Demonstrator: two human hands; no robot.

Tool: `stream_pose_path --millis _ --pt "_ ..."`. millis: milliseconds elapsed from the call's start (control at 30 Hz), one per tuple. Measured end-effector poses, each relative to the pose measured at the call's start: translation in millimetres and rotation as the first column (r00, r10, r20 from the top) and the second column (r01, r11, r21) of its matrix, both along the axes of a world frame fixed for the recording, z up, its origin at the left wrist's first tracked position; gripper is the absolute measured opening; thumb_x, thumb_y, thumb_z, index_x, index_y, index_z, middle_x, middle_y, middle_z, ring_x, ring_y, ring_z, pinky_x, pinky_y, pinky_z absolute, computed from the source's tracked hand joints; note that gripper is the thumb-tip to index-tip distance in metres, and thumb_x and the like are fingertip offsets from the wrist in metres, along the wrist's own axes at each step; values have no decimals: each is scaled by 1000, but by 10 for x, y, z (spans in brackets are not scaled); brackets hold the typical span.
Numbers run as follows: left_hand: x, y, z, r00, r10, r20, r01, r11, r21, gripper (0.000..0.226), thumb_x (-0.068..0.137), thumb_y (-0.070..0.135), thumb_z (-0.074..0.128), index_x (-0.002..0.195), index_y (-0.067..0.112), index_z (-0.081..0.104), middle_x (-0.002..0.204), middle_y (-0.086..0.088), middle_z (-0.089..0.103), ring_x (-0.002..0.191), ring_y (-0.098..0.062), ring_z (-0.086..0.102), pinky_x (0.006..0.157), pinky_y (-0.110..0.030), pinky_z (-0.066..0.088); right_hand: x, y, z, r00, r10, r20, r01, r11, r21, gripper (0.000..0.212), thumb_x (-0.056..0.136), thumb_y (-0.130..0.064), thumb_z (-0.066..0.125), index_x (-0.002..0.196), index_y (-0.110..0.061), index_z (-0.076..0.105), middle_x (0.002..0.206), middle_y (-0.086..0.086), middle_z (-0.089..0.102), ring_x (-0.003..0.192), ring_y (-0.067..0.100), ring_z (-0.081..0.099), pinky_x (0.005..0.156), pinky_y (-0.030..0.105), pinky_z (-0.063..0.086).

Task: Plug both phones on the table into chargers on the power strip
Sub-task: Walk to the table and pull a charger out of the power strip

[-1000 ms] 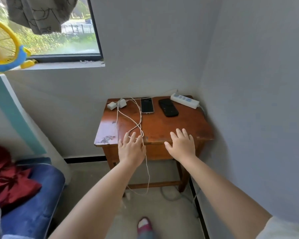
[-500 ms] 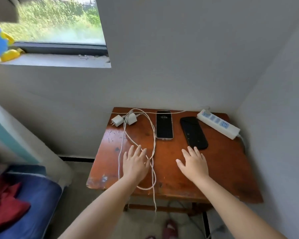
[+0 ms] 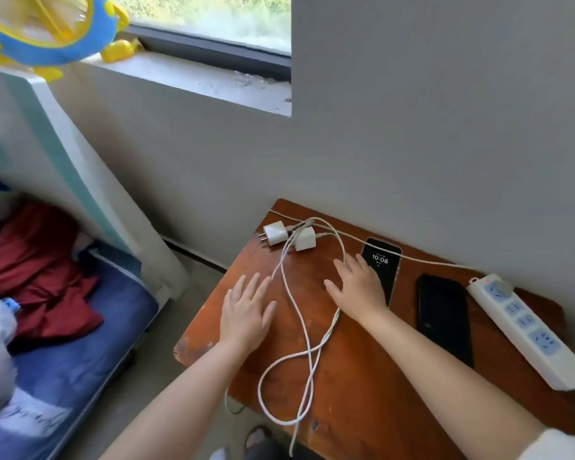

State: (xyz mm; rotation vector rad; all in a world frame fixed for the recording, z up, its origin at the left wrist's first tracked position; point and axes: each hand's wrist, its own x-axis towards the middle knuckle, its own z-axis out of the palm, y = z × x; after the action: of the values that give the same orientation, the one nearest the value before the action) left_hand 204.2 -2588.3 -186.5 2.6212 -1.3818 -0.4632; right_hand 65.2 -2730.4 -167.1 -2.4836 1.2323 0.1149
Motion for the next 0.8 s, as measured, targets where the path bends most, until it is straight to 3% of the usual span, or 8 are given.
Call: stream_pose_path --millis 233,400,533,667,800 --pt "279 99 -206 997 82 -16 -80 989 125 53 97 47 20 145 26 11 157 1 5 145 -21 -4 117 -41 -2 632 -250 3 983 182 -1 -181 976 -120 53 93 -37 44 139 -12 37 151 9 33 142 26 22 117 40 19" --pt "337 144 -274 999 44 1 -44 991 129 72 80 58 -5 145 29 6 157 3 0 144 -20 -8 111 -37 -14 887 -344 -23 975 215 -59 -221 967 -126 51 96 -36 39 142 -14 33 155 7 25 144 25 16 118 43 16" --pt "347 158 -294 999 35 -3 -35 993 115 56 94 52 12 145 29 7 157 3 0 144 -19 -9 113 -39 -13 889 -339 -52 973 220 -67 -227 964 -136 50 95 -33 43 141 -15 34 153 7 28 143 25 19 117 43 18" --pt "362 162 -304 999 34 1 -34 995 95 65 85 53 5 145 29 8 157 3 3 144 -19 -8 108 -37 -17 878 -301 -50 978 206 -26 -207 971 -123 50 94 -27 47 141 -13 35 151 10 31 142 25 22 116 41 21" --pt "373 155 -297 999 41 -9 -40 997 65 66 84 53 6 145 28 11 157 3 5 144 -19 -6 107 -36 -17 896 -282 -27 990 137 29 -136 990 -45 50 95 -21 45 142 -14 31 155 11 21 142 26 21 114 35 27"
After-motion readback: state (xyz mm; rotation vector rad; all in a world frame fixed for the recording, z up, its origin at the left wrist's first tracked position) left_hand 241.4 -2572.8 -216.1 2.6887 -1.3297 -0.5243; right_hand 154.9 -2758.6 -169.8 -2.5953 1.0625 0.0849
